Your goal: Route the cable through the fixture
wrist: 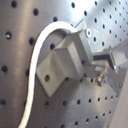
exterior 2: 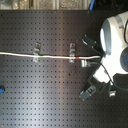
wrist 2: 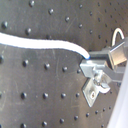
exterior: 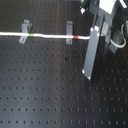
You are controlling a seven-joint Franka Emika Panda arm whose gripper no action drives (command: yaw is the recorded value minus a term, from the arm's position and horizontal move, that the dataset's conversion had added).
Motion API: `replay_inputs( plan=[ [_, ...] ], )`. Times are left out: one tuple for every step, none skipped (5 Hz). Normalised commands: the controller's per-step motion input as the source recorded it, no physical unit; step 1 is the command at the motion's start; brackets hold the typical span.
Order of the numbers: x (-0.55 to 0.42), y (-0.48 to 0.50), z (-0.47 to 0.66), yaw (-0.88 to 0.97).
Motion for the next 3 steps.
replay_inputs(
  plan=[
    [-0.312, -0.003, -0.46, 0.16],
    [-0.331, -0.031, -0.46, 0.22],
    [-0.209, -0.126, -0.24, 0.0]
  ],
)
